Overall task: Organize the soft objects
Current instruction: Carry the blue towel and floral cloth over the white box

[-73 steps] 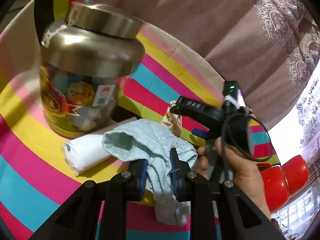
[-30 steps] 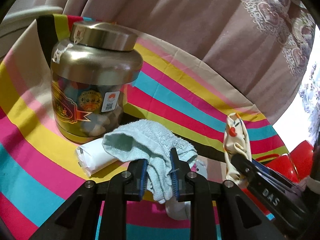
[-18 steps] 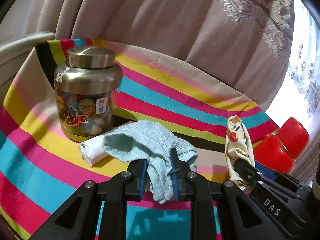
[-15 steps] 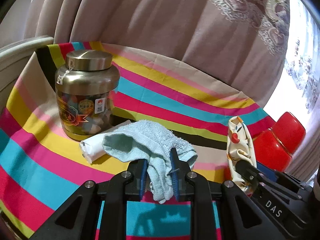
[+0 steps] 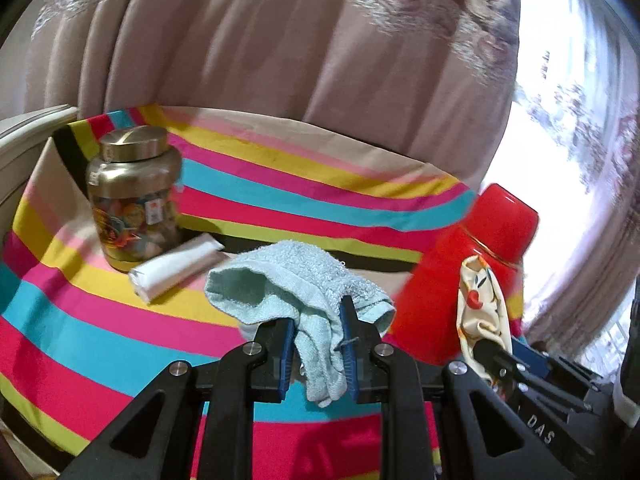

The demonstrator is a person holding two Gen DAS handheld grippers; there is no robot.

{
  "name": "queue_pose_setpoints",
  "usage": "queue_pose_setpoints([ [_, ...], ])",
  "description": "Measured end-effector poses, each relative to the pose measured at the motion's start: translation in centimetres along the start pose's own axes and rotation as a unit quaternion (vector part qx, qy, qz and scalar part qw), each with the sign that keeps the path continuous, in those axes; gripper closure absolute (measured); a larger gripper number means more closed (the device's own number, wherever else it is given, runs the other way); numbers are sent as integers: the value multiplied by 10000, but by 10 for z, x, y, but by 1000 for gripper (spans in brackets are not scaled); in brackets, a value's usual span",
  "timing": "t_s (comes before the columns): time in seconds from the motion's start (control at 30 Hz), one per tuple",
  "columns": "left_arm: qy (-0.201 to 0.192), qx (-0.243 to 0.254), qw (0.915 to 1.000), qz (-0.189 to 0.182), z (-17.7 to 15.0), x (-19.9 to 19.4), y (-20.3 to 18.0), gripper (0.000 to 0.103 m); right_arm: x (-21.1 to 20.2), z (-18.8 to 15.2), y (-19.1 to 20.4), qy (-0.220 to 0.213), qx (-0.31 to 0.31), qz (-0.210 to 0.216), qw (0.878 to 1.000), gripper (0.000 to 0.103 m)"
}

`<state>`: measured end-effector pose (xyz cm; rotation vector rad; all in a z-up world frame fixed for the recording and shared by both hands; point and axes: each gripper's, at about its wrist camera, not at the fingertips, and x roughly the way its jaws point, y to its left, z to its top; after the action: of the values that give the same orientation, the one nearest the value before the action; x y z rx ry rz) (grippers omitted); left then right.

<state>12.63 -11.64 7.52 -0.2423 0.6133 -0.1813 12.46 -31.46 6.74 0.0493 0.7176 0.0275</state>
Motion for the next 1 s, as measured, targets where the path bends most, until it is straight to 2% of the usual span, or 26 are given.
queue_pose_setpoints([
  [0.27, 136, 388, 9981, -462, -15, -15, -55, 81, -36, -25, -53, -35, 267, -287, 9992, 68],
  [0.47, 264, 857, 9917, -919, -32, -24, -106, 81, -57, -56, -100, 111, 485, -640, 9967, 68],
  [0.7, 486, 1332, 9793, -1443, -51, -31, -159, 81, -70, -91, -169, 388, 1017, -1104, 9879, 68],
  [1.0, 969, 1844, 9567, -2034, -76, -30, -216, 81, -79, -100, -227, 513, 1399, -1542, 9767, 66],
])
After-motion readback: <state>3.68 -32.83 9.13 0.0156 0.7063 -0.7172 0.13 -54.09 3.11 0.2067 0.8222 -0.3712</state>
